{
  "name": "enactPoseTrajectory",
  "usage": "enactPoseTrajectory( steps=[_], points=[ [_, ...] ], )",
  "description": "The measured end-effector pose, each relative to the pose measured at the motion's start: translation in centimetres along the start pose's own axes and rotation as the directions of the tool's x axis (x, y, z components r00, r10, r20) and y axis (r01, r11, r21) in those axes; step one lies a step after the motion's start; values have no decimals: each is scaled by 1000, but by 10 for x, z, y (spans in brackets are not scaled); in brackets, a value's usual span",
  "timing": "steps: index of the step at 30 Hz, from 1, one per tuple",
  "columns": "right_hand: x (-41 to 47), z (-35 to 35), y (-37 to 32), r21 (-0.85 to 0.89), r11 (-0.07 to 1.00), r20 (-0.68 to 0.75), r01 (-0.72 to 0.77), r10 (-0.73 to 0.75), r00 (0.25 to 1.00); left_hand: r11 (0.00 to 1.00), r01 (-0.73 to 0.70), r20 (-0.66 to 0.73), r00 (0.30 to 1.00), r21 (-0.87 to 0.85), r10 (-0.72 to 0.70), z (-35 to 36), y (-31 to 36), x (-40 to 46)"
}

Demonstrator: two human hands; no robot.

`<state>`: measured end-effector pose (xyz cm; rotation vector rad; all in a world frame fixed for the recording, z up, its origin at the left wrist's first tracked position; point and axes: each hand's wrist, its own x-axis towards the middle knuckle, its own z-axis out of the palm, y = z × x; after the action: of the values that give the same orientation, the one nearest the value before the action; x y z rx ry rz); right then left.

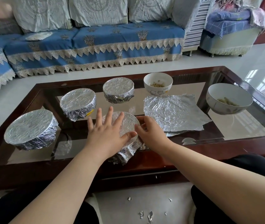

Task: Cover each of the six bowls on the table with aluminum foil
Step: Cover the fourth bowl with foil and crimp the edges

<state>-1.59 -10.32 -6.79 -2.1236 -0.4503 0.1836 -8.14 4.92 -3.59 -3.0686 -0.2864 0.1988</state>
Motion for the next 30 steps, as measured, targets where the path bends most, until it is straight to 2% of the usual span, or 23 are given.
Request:
enactPoseTrajectory(
  steps=[4,14,19,25,30],
  points=[
    [0,6,3,63,998,-37,-7,9,999,987,-123,12,992,-104,124,9,-4,4],
    [-17,13,6,183,982,-148,36,-8,989,984,-95,-12,996,-150,94,12,-1,4],
    [-16,17,7,342,933,-155,-117,178,972,984,-93,-31,996,-150,89,12,-1,3],
    [-12,22,5,512,833,-127,-208,314,941,984,-84,-34,996,-155,79,13,0,3],
    [-9,25,5,588,768,-102,-254,382,919,983,-74,-34,997,-165,69,12,1,3]
  ],
)
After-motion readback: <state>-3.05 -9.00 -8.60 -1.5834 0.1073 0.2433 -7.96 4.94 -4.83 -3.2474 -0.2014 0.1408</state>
